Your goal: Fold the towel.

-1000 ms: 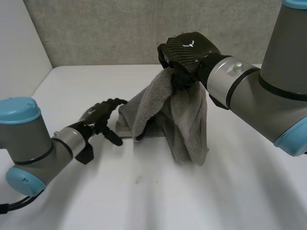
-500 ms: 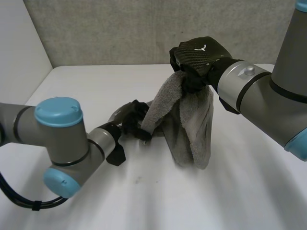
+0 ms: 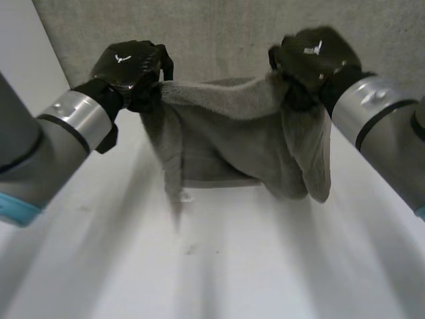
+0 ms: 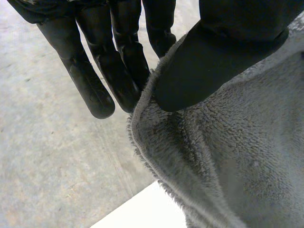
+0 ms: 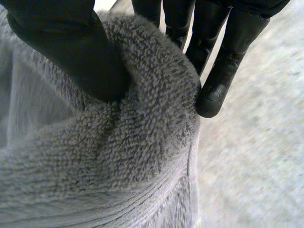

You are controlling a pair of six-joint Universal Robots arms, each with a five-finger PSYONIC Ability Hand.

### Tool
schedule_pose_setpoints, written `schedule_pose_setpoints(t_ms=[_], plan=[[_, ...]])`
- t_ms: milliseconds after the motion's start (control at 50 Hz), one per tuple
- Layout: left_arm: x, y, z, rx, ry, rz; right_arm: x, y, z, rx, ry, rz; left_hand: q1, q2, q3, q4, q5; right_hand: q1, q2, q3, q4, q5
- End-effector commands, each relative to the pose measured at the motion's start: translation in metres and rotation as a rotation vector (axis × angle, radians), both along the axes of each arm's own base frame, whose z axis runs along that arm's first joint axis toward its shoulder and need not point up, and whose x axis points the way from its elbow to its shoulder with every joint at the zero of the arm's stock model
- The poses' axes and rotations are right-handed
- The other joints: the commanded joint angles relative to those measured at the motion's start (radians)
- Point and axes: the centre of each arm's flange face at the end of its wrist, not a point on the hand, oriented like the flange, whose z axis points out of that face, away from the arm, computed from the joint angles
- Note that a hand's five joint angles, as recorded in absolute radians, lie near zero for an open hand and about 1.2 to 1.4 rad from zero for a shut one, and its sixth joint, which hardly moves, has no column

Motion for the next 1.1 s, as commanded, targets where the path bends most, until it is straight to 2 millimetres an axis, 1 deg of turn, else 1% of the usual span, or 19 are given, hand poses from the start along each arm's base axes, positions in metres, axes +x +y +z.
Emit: schedule_pose_setpoints(t_ms=[20,160,220,260,400,500,560,580,620,680,740,820,860,900,980,1020,1060,1080,1100], plan=[[0.026,0.0,-0.014,0.109,-0.219,0.039,-0.012,0.019,-0.04,0.143,0.287,0.022,0.23,0.181,0.181,0.18,0.19,0.458,0.217,0.218,0.202,0.263],[0.03,0.004,-0.086,0.327,-0.534,-0.036,-0.016,0.025,-0.089,0.304,0.525,0.083,0.23,0.181,0.181,0.18,0.19,0.458,0.217,0.218,0.202,0.263],[0.026,0.006,-0.098,0.354,-0.56,-0.058,-0.014,0.024,-0.098,0.327,0.552,0.099,0.23,0.181,0.181,0.18,0.19,0.458,0.217,0.218,0.202,0.263],[0.02,0.005,-0.124,0.415,-0.586,-0.092,-0.009,0.021,-0.117,0.358,0.599,0.124,0.23,0.181,0.181,0.18,0.19,0.458,0.217,0.218,0.202,0.263],[0.004,-0.026,-0.138,0.298,-0.55,-0.072,0.009,-0.011,-0.125,0.288,0.589,0.114,0.23,0.181,0.181,0.18,0.19,0.458,0.217,0.218,0.202,0.263],[-0.014,-0.063,-0.098,-0.004,-0.411,-0.01,0.033,-0.047,-0.085,0.035,0.428,0.034,0.23,0.181,0.181,0.18,0.19,0.458,0.217,0.218,0.202,0.263],[-0.024,-0.085,-0.02,-0.425,-0.166,0.076,0.04,-0.077,-0.001,-0.354,0.093,-0.154,0.23,0.181,0.181,0.18,0.19,0.458,0.217,0.218,0.202,0.263],[-0.024,-0.085,-0.02,-0.427,-0.165,0.077,0.04,-0.077,-0.001,-0.355,0.092,-0.154,0.23,0.181,0.181,0.18,0.19,0.458,0.217,0.218,0.202,0.263],[-0.018,-0.086,0.035,-0.68,0.038,0.147,0.034,-0.071,0.046,-0.588,-0.093,-0.218,0.23,0.181,0.181,0.18,0.19,0.458,0.217,0.218,0.202,0.263],[-0.009,-0.078,0.064,-0.768,0.167,0.177,0.028,-0.06,0.064,-0.71,-0.174,-0.235,0.23,0.181,0.181,0.18,0.19,0.458,0.217,0.218,0.202,0.263],[-0.005,-0.073,0.061,-0.705,0.165,0.165,0.026,-0.057,0.06,-0.692,-0.16,-0.23,0.23,0.181,0.181,0.18,0.19,0.458,0.217,0.218,0.202,0.263],[-0.004,-0.07,0.037,-0.59,0.112,0.155,0.024,-0.051,0.015,-0.502,-0.02,-0.19,0.23,0.181,0.181,0.18,0.19,0.458,0.217,0.218,0.202,0.263],[-0.001,-0.063,0.003,-0.463,0.039,0.144,0.023,-0.048,-0.002,-0.429,0.033,-0.173,0.23,0.181,0.181,0.18,0.19,0.458,0.217,0.218,0.202,0.263],[0.0,-0.056,-0.013,-0.41,0.011,0.132,0.018,-0.04,-0.038,-0.283,0.131,-0.146,0.23,0.181,0.181,0.18,0.19,0.458,0.217,0.218,0.202,0.263],[0.004,-0.042,-0.048,-0.298,-0.054,0.093,0.011,-0.033,-0.077,-0.138,0.227,-0.128,0.23,0.181,0.181,0.18,0.19,0.458,0.217,0.218,0.202,0.263],[0.005,-0.022,-0.089,-0.179,-0.127,0.033,0.008,-0.028,-0.097,-0.073,0.269,-0.114,0.23,0.181,0.181,0.18,0.19,0.458,0.217,0.218,0.202,0.263],[0.006,-0.011,-0.109,-0.128,-0.173,0.004,0.004,-0.018,-0.134,0.04,0.339,-0.079,0.23,0.181,0.181,0.18,0.19,0.458,0.217,0.218,0.202,0.263],[0.007,-0.002,-0.126,-0.083,-0.222,-0.013,0.004,-0.018,-0.134,0.041,0.34,-0.079,0.23,0.181,0.181,0.18,0.19,0.458,0.217,0.218,0.202,0.263],[0.007,-0.002,-0.126,-0.083,-0.223,-0.013,0.002,-0.014,-0.149,0.085,0.364,-0.064,0.23,0.181,0.181,0.18,0.19,0.458,0.217,0.218,0.202,0.263]])
